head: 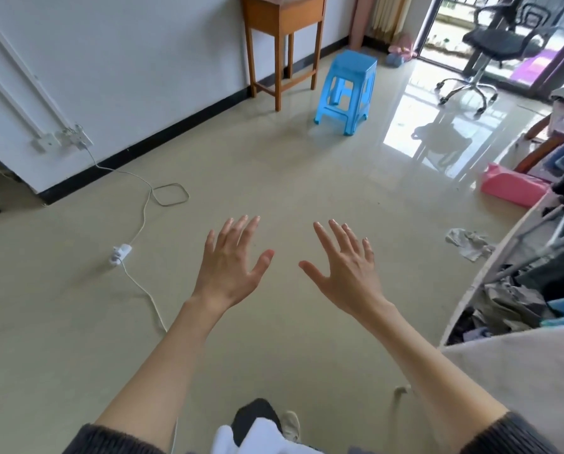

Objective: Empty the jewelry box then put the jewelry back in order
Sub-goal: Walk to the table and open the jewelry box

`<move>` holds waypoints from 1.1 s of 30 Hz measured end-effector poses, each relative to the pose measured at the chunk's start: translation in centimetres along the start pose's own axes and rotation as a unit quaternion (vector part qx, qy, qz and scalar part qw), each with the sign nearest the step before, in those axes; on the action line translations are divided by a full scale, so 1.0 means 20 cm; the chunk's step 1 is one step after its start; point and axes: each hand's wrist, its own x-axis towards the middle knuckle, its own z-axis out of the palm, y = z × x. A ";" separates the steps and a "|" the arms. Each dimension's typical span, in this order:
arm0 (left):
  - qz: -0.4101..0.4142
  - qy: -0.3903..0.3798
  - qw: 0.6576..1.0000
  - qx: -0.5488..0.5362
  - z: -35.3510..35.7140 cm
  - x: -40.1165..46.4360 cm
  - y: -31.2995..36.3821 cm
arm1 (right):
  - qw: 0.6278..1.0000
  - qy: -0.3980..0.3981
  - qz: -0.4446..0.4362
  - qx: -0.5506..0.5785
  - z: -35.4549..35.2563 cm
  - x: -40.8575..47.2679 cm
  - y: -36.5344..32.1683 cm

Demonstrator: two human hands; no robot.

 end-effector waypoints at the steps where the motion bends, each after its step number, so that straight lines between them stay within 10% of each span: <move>1: 0.000 -0.004 1.000 -0.001 0.01 0.09 -0.01 | 1.000 -0.004 0.002 -0.002 0.00 0.09 0.02; 33: 0.028 -0.070 0.997 0.023 0.15 3.48 -0.67 | 0.999 -0.027 0.024 0.000 0.08 3.43 0.44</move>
